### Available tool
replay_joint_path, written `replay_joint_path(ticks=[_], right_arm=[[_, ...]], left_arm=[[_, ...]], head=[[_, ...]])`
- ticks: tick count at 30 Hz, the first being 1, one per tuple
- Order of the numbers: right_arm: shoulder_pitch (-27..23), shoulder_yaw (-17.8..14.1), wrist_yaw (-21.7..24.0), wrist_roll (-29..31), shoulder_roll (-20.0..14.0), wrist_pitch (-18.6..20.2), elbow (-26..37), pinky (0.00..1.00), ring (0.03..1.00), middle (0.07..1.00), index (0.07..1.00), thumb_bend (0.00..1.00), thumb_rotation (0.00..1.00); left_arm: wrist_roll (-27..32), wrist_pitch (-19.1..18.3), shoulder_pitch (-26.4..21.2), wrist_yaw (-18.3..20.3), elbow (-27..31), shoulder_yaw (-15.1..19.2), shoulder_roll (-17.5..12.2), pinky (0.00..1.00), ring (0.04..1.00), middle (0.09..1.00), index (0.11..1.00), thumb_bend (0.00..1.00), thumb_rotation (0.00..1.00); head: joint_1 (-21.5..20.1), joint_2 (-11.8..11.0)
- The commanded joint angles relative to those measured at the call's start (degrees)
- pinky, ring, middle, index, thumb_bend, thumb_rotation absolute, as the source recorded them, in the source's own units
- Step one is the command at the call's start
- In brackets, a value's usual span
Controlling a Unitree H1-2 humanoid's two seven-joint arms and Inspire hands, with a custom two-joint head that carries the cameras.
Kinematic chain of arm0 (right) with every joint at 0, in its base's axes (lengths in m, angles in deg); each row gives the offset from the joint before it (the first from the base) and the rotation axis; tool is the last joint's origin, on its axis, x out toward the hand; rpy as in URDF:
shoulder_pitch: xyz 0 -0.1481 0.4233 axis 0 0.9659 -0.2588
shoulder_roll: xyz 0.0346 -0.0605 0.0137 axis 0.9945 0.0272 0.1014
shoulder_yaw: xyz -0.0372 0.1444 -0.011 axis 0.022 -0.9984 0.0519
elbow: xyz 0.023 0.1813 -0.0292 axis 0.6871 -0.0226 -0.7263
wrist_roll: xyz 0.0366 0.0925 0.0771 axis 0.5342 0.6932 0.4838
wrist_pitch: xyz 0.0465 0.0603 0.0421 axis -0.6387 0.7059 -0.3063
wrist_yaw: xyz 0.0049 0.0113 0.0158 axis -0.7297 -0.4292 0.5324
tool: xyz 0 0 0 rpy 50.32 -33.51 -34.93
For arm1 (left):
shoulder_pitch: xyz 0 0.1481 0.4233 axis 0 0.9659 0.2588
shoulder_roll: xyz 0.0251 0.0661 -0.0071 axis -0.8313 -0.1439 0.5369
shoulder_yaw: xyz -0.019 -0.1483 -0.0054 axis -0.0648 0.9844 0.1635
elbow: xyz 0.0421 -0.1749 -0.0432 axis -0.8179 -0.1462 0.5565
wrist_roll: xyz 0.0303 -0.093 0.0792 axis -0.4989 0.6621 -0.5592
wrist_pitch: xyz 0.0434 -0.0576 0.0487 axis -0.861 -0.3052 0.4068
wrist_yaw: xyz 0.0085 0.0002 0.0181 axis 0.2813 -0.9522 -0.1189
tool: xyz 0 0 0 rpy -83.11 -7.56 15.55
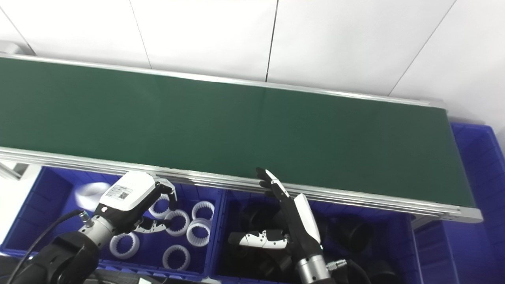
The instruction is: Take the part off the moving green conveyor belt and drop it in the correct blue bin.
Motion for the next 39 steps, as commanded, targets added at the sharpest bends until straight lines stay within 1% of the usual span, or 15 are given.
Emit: replay_joint_path(ticks=[1, 2, 4, 6, 7, 9, 11, 13, 16, 22, 25, 27, 31, 33, 39], right_arm=[[-0.42, 0.02, -0.31, 0.38, 0.59, -0.40, 2.00, 0.80, 0.853, 0.884, 0.903, 0.91, 0.33], [-0.37, 0.04, -0.32, 0.33, 0.58, -0.38, 2.04, 0.80, 0.852, 0.883, 0.904, 0.91, 0.34], [-0.24, 0.05, -0.12, 0.36, 0.52, 0.00, 2.39, 0.80, 0.853, 0.884, 0.905, 0.92, 0.34], [-0.22, 0.01, -0.06, 0.57, 0.40, -0.19, 2.45, 0.80, 0.851, 0.885, 0.905, 0.91, 0.32], [-0.21, -0.02, -0.05, 0.67, 0.32, -0.33, 2.42, 0.80, 0.851, 0.887, 0.906, 0.91, 0.32], [-0.25, -0.01, 0.11, 0.30, 0.16, 0.01, 2.43, 0.79, 0.852, 0.889, 0.906, 0.91, 0.33], [-0.22, -0.02, 0.23, -0.26, 0.01, 0.47, 2.49, 0.78, 0.849, 0.888, 0.905, 0.92, 0.35], [-0.19, -0.01, 0.46, -0.21, -0.09, 0.62, 2.50, 0.77, 0.846, 0.885, 0.904, 0.93, 0.35], [-0.29, 0.12, 0.85, -0.42, -0.23, 1.30, 2.66, 0.77, 0.845, 0.884, 0.902, 0.94, 0.35], [0.01, 0.25, 1.50, -0.12, -0.76, 1.80, 2.73, 0.77, 0.844, 0.888, 0.906, 0.94, 0.34], [0.07, 0.24, 1.86, -0.20, -0.92, 1.76, 2.75, 0.77, 0.844, 0.889, 0.909, 0.94, 0.34], [0.29, 0.35, 1.96, -0.35, -1.01, 1.79, 2.93, 0.78, 0.846, 0.889, 0.910, 0.93, 0.32], [0.79, 0.68, 1.22, -0.92, -0.48, 1.15, 2.58, 0.78, 0.846, 0.891, 0.910, 0.93, 0.32], [1.03, 0.88, 0.55, -1.59, -0.08, 0.79, 2.21, 0.78, 0.845, 0.890, 0.908, 0.93, 0.32], [1.60, 1.05, 0.00, -2.59, 0.77, 0.72, 1.89, 0.78, 0.855, 0.901, 0.922, 0.92, 0.31]], left_arm=[[-0.62, 0.13, 0.03, -2.68, 1.03, 0.81, 0.12, 0.99, 0.867, 0.858, 0.800, 0.72, 0.28], [0.09, 0.86, 0.33, -4.51, 0.53, 1.12, 0.30, 1.00, 0.867, 0.877, 0.858, 0.75, 0.28], [9.72, 4.85, 1.54, -10.83, -1.70, 4.27, 2.49, 0.99, 0.864, 0.904, 0.930, 0.78, 0.28], [18.32, 8.68, 2.21, -14.35, -3.64, 6.92, 4.01, 0.92, 0.886, 0.941, 0.967, 0.81, 0.32], [20.32, 10.01, 2.31, -15.02, -4.26, 7.56, 4.31, 0.86, 0.893, 0.949, 0.969, 0.83, 0.35], [27.01, 13.14, 2.31, -14.60, -5.27, 8.44, 4.45, 0.81, 0.889, 0.942, 0.955, 0.83, 0.38], [36.17, 15.09, 2.35, -12.32, -5.47, 8.63, 4.46, 0.75, 0.858, 0.914, 0.905, 0.86, 0.39], [44.26, 16.33, 2.30, -10.22, -5.57, 8.23, 4.72, 0.73, 0.835, 0.881, 0.866, 0.89, 0.35], [50.70, 17.39, 1.83, -7.56, -6.22, 7.17, 5.12, 0.75, 0.817, 0.850, 0.845, 0.92, 0.34], [58.72, 18.05, 1.22, -3.72, -8.04, 6.07, 6.17, 0.81, 0.847, 0.852, 0.834, 0.95, 0.28], [61.87, 18.51, 0.95, -2.63, -9.09, 6.31, 6.65, 0.80, 0.835, 0.846, 0.831, 0.95, 0.28], [63.37, 18.23, 0.97, -1.82, -9.34, 6.48, 6.53, 0.78, 0.831, 0.846, 0.833, 0.95, 0.27], [62.21, 19.50, 0.83, -0.62, -9.80, 6.49, 5.52, 0.79, 0.820, 0.841, 0.828, 0.95, 0.25], [61.27, 19.53, 0.80, 0.02, -9.89, 6.43, 4.77, 0.79, 0.822, 0.840, 0.821, 0.95, 0.25], [60.37, 21.01, 0.56, 0.57, -10.80, 6.81, 4.39, 0.78, 0.813, 0.837, 0.811, 0.95, 0.22]], head=[[-0.49, -0.08], [-0.49, -0.08], [-0.85, 0.05], [-0.98, -0.01], [-1.02, -0.09], [-1.17, -0.16], [-1.35, -0.29], [-1.46, -0.34], [-2.15, -0.50], [-3.09, -0.63], [-3.63, -0.63], [-5.33, -0.57], [-11.05, -0.86], [-12.81, -1.05], [-13.69, -1.39]])
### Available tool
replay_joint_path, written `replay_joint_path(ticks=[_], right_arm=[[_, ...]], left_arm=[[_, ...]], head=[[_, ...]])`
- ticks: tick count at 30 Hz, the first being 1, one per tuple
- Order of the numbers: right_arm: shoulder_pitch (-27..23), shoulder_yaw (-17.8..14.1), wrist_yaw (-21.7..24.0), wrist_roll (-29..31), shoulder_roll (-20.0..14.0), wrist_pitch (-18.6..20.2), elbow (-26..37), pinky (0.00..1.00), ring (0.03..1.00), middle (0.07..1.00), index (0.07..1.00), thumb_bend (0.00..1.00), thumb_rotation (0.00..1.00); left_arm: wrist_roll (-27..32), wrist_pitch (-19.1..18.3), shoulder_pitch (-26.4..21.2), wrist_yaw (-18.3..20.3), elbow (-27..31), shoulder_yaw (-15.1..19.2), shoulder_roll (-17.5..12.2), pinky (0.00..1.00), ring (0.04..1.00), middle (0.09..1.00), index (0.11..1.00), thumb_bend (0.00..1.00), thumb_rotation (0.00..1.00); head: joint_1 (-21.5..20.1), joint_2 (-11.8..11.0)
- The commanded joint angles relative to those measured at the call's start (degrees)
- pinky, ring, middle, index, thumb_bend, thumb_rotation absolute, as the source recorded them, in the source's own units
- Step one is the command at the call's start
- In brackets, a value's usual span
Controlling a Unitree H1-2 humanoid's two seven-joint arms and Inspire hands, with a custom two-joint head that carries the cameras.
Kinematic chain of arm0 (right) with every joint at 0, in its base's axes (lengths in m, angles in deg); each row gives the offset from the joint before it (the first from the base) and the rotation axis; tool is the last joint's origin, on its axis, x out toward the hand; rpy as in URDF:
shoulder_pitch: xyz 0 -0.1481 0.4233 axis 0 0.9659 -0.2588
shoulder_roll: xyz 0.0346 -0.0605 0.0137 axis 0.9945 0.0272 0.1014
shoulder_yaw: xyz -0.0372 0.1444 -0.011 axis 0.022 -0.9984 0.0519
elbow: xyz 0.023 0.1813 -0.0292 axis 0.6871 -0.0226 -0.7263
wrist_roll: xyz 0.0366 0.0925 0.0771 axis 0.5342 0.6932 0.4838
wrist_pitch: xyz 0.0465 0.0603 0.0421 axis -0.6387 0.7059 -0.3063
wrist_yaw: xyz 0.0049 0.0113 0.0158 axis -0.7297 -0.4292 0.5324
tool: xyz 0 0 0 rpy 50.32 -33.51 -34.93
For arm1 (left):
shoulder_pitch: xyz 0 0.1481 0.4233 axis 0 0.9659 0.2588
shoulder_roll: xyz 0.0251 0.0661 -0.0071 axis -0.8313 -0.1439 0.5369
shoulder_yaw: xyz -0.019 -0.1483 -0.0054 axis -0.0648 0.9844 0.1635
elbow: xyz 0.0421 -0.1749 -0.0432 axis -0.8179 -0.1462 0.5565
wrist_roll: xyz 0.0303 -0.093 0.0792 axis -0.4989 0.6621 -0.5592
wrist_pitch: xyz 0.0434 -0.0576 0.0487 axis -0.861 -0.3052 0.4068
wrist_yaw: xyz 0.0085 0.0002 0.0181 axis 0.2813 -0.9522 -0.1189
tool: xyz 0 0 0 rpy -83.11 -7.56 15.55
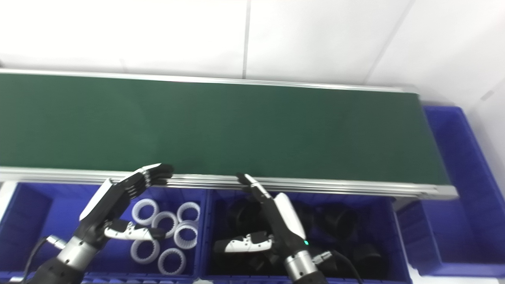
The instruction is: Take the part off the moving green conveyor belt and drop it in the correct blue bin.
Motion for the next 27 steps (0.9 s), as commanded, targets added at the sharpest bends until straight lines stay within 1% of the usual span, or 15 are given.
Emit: replay_joint_path(ticks=[1, 3, 9, 14, 19, 23, 27], right_arm=[[-0.10, 0.19, -1.51, 0.04, 0.70, -1.48, 1.08, 0.79, 0.858, 0.902, 0.925, 0.91, 0.30], [0.04, 0.16, -1.41, -0.07, 0.63, -1.31, 1.28, 0.79, 0.859, 0.901, 0.923, 0.91, 0.29], [0.33, 0.14, -1.15, -0.32, 0.46, -0.35, 2.01, 0.78, 0.857, 0.899, 0.922, 0.92, 0.30], [0.34, 0.29, -1.17, -1.12, 0.56, -0.16, 2.15, 0.77, 0.854, 0.896, 0.914, 0.93, 0.31], [0.34, 0.28, -0.91, -0.33, 0.75, -0.09, 2.10, 0.78, 0.859, 0.899, 0.914, 0.93, 0.29], [0.43, 0.22, -1.07, 0.15, 0.70, -0.62, 1.92, 0.79, 0.861, 0.900, 0.917, 0.92, 0.27], [0.47, 0.24, -1.17, -0.01, 0.65, -0.70, 1.99, 0.78, 0.857, 0.897, 0.914, 0.92, 0.27]], left_arm=[[0.34, 3.07, -1.02, 0.25, 0.37, 0.56, -0.41, 0.78, 0.810, 0.832, 0.809, 0.96, 0.21], [0.02, 3.57, -0.90, 0.01, 0.15, 0.66, -0.17, 0.78, 0.806, 0.829, 0.808, 0.95, 0.20], [-0.83, 2.89, -0.15, -0.46, 1.24, 0.91, 0.43, 0.77, 0.807, 0.829, 0.803, 0.96, 0.23], [-0.30, 4.04, -0.04, -0.37, 0.69, 1.25, 0.78, 0.77, 0.808, 0.828, 0.800, 0.95, 0.22], [0.19, 3.79, 0.13, -0.13, 0.70, 1.47, 0.83, 0.78, 0.806, 0.825, 0.799, 0.95, 0.23], [-0.44, 4.05, 0.03, -0.18, 0.59, 1.63, 0.87, 0.76, 0.796, 0.823, 0.797, 0.94, 0.21], [-1.01, 3.84, 0.18, -0.34, 0.73, 1.67, 1.08, 0.76, 0.799, 0.824, 0.796, 0.95, 0.22]], head=[[0.09, 0.02], [0.50, 0.06], [1.25, -0.09], [1.38, -0.29], [2.00, -0.38], [2.49, -0.41], [2.81, -0.48]])
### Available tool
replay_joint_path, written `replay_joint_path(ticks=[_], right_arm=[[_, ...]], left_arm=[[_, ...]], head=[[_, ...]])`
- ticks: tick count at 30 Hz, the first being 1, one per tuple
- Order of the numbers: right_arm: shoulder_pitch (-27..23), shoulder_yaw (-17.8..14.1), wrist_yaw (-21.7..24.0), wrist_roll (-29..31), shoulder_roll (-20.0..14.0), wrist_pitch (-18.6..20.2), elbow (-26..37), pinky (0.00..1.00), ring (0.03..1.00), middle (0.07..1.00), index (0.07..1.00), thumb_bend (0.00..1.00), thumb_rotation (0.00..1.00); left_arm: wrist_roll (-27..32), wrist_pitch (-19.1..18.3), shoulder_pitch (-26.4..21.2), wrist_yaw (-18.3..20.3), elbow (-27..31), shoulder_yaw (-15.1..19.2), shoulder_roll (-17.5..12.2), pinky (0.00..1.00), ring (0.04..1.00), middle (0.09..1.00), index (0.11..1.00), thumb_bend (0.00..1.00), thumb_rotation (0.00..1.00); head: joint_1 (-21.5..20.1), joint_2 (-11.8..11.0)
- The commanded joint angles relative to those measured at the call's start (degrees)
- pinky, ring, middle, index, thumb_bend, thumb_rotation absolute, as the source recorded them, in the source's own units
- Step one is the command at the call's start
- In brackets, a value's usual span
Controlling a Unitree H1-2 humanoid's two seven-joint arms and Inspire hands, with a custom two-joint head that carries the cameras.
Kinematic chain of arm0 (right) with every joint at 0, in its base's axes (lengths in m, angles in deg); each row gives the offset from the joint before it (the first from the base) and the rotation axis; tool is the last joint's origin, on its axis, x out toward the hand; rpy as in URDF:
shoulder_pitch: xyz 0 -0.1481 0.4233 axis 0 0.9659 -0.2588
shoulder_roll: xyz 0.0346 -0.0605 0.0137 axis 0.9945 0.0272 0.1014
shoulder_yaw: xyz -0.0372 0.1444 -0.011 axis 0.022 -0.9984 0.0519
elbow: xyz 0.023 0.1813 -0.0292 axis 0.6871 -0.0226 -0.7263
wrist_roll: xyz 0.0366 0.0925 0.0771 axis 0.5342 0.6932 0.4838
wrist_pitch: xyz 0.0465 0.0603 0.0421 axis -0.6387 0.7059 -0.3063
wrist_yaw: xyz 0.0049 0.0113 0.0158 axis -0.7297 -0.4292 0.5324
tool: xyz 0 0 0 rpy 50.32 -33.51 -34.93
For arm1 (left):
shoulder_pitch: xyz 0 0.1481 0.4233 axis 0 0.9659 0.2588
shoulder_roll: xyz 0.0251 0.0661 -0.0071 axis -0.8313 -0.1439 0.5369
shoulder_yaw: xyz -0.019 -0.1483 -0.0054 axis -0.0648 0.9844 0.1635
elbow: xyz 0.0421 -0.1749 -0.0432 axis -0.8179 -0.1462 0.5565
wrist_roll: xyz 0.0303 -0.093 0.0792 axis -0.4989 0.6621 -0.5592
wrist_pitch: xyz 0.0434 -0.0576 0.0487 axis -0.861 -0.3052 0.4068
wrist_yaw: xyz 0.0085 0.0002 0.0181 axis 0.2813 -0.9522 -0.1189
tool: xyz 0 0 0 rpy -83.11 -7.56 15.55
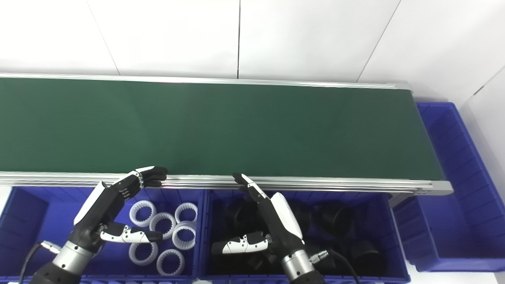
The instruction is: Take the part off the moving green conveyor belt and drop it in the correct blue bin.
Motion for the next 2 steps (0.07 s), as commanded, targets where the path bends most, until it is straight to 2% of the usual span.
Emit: replay_joint_path(ticks=[1, 2], right_arm=[[0.12, 0.26, -0.76, 0.34, 0.65, -0.68, 2.03, 0.79, 0.856, 0.896, 0.914, 0.92, 0.27], [0.16, 0.25, -0.79, 0.21, 0.65, -0.61, 2.08, 0.79, 0.856, 0.895, 0.912, 0.92, 0.27]], left_arm=[[-0.03, 1.89, -0.18, -0.32, 1.20, 0.21, 0.02, 0.76, 0.800, 0.823, 0.797, 0.96, 0.23], [-0.29, 1.80, -0.13, -0.33, 1.25, 0.17, 0.03, 0.76, 0.803, 0.824, 0.799, 0.96, 0.23]], head=[[0.33, 0.03], [0.41, 0.02]])
